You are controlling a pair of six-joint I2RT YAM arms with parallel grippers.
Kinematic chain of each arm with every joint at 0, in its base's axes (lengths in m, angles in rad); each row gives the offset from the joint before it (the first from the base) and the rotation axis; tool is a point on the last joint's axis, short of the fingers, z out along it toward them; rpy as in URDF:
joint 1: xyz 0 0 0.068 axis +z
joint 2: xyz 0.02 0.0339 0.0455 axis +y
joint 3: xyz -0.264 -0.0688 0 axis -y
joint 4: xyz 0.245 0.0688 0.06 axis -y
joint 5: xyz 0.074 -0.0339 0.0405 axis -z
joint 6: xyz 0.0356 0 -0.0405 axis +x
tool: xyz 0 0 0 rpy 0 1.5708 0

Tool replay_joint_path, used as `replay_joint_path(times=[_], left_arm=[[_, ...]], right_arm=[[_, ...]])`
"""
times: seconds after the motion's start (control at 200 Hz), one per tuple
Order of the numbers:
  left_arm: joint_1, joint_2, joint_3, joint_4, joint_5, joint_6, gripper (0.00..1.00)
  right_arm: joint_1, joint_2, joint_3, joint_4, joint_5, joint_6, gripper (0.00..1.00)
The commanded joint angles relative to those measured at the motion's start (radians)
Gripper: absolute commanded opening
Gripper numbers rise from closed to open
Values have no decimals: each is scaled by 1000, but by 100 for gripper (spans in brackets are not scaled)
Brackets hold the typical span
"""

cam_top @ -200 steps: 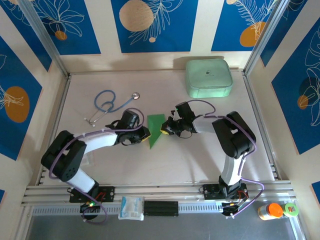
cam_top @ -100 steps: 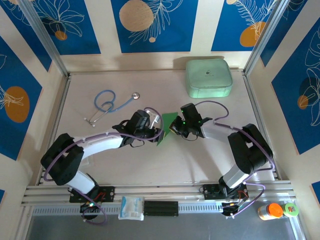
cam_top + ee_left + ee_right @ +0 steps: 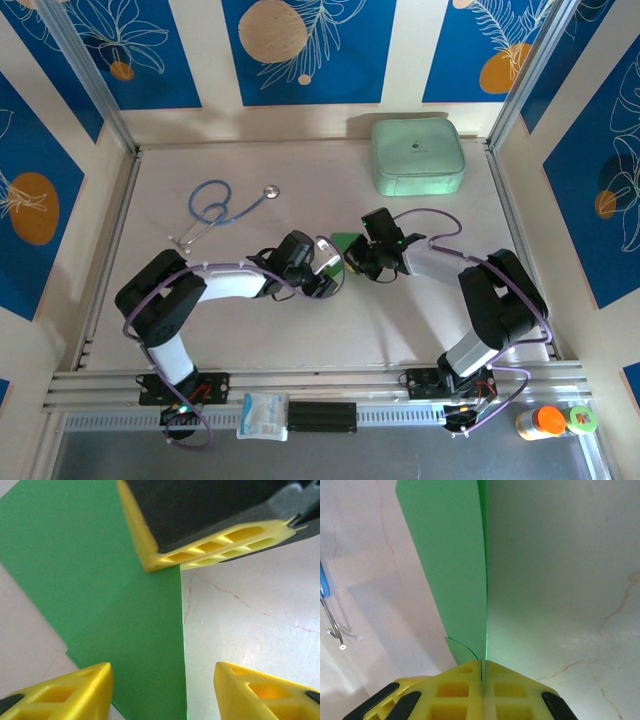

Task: Fold a paper plane with a square sheet of paper (pick it up from the middle)
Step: Fold the wing for the fifth time at the center of the table.

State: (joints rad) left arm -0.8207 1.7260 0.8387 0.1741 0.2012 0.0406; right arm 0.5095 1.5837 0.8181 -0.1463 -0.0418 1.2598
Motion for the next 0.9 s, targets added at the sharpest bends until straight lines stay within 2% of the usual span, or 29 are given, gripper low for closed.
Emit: replay_joint_path(times=[0.0, 0.31, 0.48, 0.57, 0.74, 0.895], left_arm=[[-14, 15, 16, 40, 9, 80, 55], [-22, 46, 22, 15, -61, 139, 43], [-22, 51, 13, 31, -74, 147, 32], [-22, 53, 8, 38, -72, 150, 28], [-21, 57, -5, 44, -76, 160, 27], [-23, 58, -7, 41, -72, 175, 27]], right_arm=[[-8, 23, 29, -37, -40, 36, 2], [-29, 29, 46, -60, -98, 59, 5], [-43, 33, 49, -85, -117, 64, 10], [-51, 42, 61, -127, -121, 61, 18], [-73, 75, 108, -233, -116, 18, 39], [-94, 122, 172, -282, -137, -43, 42]])
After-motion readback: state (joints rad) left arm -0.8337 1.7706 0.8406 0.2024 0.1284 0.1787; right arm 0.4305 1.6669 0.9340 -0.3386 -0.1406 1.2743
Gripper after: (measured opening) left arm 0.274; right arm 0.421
